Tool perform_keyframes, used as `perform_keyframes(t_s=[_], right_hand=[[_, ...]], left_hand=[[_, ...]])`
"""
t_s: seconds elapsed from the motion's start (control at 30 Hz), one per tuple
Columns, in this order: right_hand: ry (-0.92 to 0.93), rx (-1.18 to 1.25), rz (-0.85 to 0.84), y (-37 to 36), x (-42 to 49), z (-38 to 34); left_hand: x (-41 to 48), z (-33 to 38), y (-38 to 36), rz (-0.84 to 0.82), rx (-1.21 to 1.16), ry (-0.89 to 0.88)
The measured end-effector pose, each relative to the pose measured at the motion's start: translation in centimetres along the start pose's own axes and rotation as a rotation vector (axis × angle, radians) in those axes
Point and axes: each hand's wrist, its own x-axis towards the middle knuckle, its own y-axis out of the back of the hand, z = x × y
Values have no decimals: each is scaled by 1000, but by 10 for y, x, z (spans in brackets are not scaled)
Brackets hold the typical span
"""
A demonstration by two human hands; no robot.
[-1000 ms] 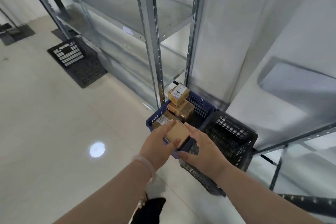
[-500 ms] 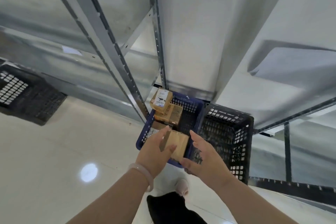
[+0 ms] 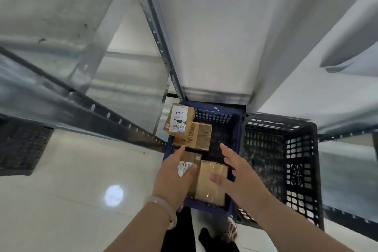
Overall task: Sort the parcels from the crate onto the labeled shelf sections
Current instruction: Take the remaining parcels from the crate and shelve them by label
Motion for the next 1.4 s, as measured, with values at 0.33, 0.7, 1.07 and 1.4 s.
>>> perform_keyframes(t_s=[0.33,0.7,1.07,1.4], right_hand=[[-151,76,48,-80,174,84],[80,-115,115,-79,355,58],[-187,111,345,-64,254,99],[-265,235,364,26,17,18]], left_hand=[[187,-84,-42,55,-5,120],[271,-134,-78,292,-311,384],[221,-93,-64,139,-282,279],[85,74,-7,-25,68,-57]])
